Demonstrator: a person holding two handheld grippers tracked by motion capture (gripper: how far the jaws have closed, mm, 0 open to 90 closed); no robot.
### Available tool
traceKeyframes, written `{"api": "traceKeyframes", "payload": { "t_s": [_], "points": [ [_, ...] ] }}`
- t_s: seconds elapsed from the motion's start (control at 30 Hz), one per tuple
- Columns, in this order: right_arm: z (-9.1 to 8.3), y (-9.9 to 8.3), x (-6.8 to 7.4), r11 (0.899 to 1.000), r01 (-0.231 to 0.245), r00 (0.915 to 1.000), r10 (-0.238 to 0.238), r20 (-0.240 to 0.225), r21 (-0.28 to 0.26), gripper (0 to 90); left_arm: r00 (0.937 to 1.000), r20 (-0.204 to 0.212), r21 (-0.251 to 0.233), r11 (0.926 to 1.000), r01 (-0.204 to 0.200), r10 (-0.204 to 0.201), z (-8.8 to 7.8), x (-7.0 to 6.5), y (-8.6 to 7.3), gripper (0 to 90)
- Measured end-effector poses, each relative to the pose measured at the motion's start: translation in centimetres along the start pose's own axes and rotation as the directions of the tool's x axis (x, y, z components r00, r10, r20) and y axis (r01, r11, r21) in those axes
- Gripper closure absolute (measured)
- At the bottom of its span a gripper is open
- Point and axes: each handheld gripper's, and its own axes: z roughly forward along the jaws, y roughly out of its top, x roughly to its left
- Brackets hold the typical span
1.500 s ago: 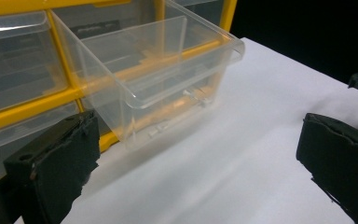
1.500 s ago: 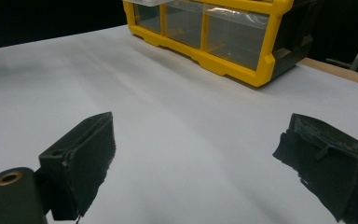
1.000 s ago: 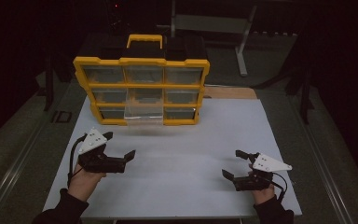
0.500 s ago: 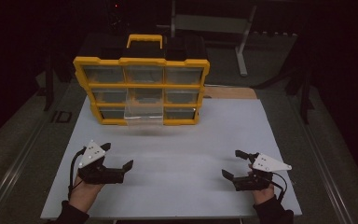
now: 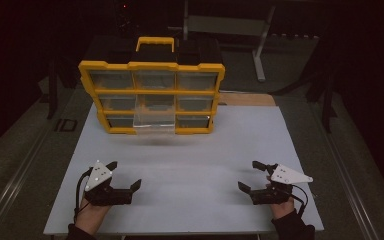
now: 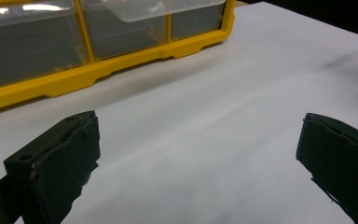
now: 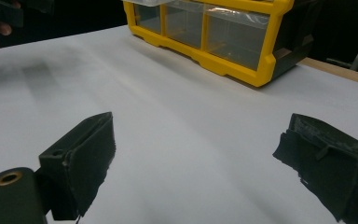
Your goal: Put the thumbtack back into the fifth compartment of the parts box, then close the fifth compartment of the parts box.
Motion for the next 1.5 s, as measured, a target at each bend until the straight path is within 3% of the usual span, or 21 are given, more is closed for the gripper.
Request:
{"api": "traceKeyframes", "payload": {
  "t_s": [0.47, 0.57, 0.7, 0.8, 1.37, 1.5],
  "points": [
    [0.0, 0.0, 0.1, 1.000, 0.002, 1.0000, -0.002, 0.000, 0.003, 8.9, 0.9986, -0.052, 0.020, 0.9997, 0.013, -0.012, -0.3, 0.6, -2.4, 0.0],
    [0.0, 0.0, 0.0, 1.000, 0.003, 1.0000, -0.003, 0.001, 0.004, 8.9, 0.9956, -0.094, 0.008, 0.9999, -0.006, 0.006, -0.3, 0.7, -2.5, 0.0],
    [0.1, 0.0, 0.1, 1.000, 0.006, 1.0000, -0.006, 0.002, 0.005, 8.9, 0.9940, -0.107, -0.019, 0.9997, 0.017, -0.019, -0.6, 1.1, -2.8, 0.0],
    [0.1, -0.1, 0.0, 1.000, 0.003, 1.0000, -0.003, 0.002, 0.007, 8.9, 0.9947, -0.092, -0.035, 0.9985, 0.043, -0.046, -0.7, 1.3, -2.9, 0.0],
    [-0.2, 0.5, 0.2, 1.000, -0.003, 0.9997, 0.003, 0.022, -0.018, 8.8, 0.9980, -0.049, -0.059, 0.9976, 0.036, -0.039, -0.7, 1.3, -3.1, 0.0],
    [-0.5, 0.9, 0.2, 0.999, -0.038, 0.9982, 0.039, 0.046, -0.040, 8.8, 0.9984, -0.042, -0.055, 0.9979, 0.036, -0.038, -0.6, 1.2, -3.0, 0.0]
  ]
}}
